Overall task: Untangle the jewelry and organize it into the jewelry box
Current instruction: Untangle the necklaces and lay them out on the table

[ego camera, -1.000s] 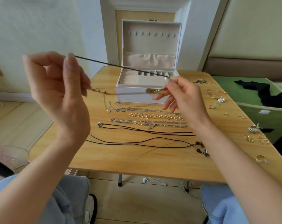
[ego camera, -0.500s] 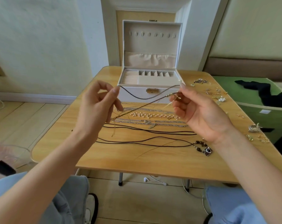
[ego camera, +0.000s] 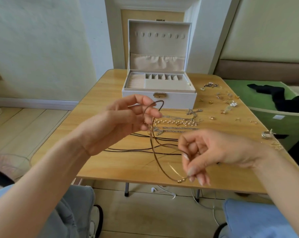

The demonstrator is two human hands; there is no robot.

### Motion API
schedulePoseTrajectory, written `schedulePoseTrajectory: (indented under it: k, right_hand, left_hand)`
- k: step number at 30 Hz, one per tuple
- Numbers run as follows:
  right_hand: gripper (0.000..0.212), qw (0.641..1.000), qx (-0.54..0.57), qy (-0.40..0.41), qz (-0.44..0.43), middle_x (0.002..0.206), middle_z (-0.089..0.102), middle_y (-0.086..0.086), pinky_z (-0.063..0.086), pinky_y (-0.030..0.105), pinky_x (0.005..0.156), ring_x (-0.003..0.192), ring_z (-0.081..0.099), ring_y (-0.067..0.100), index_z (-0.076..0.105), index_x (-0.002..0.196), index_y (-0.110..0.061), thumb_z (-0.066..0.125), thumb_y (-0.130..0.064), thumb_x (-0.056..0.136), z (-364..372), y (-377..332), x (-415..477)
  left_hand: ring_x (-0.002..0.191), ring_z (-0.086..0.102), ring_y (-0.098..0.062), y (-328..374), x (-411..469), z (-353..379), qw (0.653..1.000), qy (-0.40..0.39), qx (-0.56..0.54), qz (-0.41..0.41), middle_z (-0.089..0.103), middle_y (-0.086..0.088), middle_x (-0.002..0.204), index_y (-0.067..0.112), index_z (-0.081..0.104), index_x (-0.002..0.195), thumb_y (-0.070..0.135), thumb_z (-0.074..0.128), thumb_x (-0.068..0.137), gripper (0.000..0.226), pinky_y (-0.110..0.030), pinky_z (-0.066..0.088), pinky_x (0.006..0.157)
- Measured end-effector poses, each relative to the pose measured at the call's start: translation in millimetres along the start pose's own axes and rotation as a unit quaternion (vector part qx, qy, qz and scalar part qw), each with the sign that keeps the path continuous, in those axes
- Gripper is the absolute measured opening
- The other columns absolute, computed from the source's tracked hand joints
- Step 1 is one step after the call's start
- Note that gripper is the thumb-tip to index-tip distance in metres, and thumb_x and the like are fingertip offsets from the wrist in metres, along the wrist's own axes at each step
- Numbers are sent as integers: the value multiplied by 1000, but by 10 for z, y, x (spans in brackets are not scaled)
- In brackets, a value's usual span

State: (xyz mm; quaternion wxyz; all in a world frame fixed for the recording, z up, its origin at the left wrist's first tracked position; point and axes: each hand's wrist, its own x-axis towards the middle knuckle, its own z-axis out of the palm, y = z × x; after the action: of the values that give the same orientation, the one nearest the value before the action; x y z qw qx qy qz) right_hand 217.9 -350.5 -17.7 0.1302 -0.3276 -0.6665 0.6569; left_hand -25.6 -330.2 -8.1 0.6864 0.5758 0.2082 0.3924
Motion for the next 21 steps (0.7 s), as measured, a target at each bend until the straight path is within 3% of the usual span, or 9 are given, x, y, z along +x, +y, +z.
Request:
schedulePoseTrajectory:
  k: [4, 8, 11, 14, 17, 21]
  right_hand:
    - [22, 991, 16, 126, -40, 72, 67, 21, 53, 28, 50, 54, 64, 23, 51, 84, -2, 68, 0, 71, 61, 5, 92]
    - [28, 976, 8, 209, -57, 69, 67, 15, 53, 27, 50, 57, 65, 24, 54, 91, -2, 69, -3, 68, 29, -16, 162]
    - [25, 977, -31, 206, -50, 68, 67, 14, 51, 25, 47, 53, 63, 21, 54, 89, -3, 70, 0, 70, 35, -25, 202]
    - [20, 988, -39, 141, -44, 68, 67, 16, 51, 25, 47, 52, 63, 20, 54, 85, -2, 69, 4, 73, 66, -58, 208]
    - [24, 990, -54, 128, -33, 66, 65, 12, 49, 24, 44, 49, 60, 19, 54, 83, -4, 73, -8, 68, 103, -90, 226]
    - [39, 943, -50, 295, -147, 75, 60, 3, 42, 23, 39, 51, 53, 18, 52, 84, -8, 80, -16, 58, 78, -97, 301]
  left_hand:
    - [84, 69, -19, -75, 55, 67, 999, 42, 19, 8, 69, -11, 96, 4, 54, 102, -10, 55, 77, 29, -22, 54, 70]
    - [81, 70, -19, -113, 104, 102, 993, 90, 71, 26, 70, -7, 96, 5, 53, 103, -2, 57, 74, 30, -19, 53, 59]
    - [72, 69, -17, -131, 117, 136, 990, 98, 100, 29, 70, -4, 101, 7, 52, 104, 2, 58, 72, 33, -17, 50, 50]
    - [57, 63, -12, -156, 116, 170, 988, 91, 119, 35, 68, -2, 106, 9, 52, 105, 5, 60, 73, 34, -16, 43, 43]
    - [47, 54, -9, -161, 105, 184, 988, 84, 127, 37, 68, 0, 105, 11, 52, 102, 6, 63, 77, 28, -15, 37, 41]
    - [46, 53, -10, -167, 108, 193, 990, 81, 110, 20, 67, -1, 96, 7, 48, 97, 5, 64, 74, 28, -16, 37, 40]
